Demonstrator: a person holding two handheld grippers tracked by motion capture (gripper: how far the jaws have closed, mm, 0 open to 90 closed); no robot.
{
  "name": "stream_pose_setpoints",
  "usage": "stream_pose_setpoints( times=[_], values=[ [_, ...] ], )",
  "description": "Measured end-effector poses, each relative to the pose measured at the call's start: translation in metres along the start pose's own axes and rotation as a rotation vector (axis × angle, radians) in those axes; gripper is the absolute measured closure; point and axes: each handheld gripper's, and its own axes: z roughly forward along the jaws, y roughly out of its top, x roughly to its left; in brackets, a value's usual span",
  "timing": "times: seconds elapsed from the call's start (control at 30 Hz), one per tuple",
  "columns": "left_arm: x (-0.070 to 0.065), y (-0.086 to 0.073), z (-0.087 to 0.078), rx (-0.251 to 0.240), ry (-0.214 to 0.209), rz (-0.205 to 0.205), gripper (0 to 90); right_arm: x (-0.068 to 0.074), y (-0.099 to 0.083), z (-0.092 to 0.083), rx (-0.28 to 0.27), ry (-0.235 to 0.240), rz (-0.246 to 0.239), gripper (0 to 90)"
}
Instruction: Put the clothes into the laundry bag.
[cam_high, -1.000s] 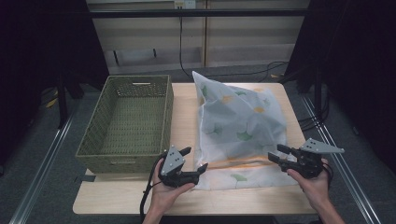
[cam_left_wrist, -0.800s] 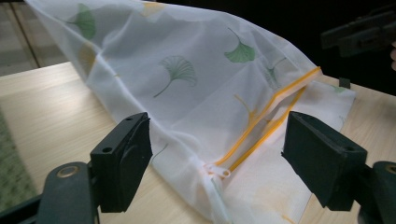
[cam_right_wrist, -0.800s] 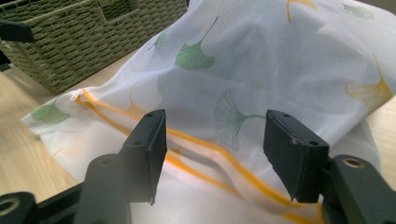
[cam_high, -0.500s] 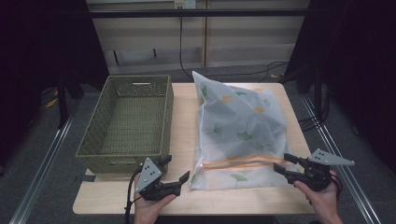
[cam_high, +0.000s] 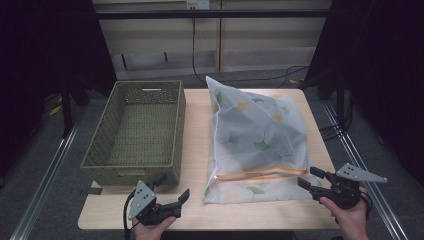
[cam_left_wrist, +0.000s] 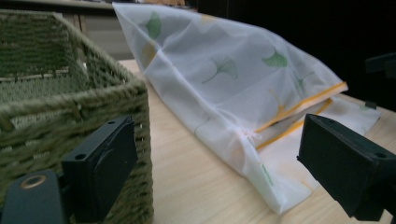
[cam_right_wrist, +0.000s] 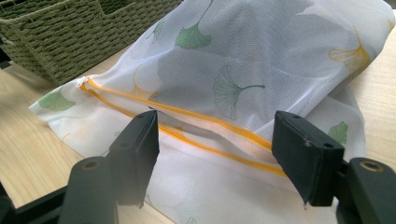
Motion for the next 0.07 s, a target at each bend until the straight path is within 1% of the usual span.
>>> stream_pose_setpoints(
  times=[0.03,0.07],
  values=[
    [-0.0008,-0.0004,0.0011,0.005,-0.012,0.002,11.1,0.0002,0.0004,0.0004,-0.004,-0.007,-0.006,32.3],
    [-0.0033,0.0004,0.0028,0.024,-0.034,0.007,11.1,-0.0002,0.0005,0.0004,-0.007,-0.004,-0.006,32.2]
  ],
)
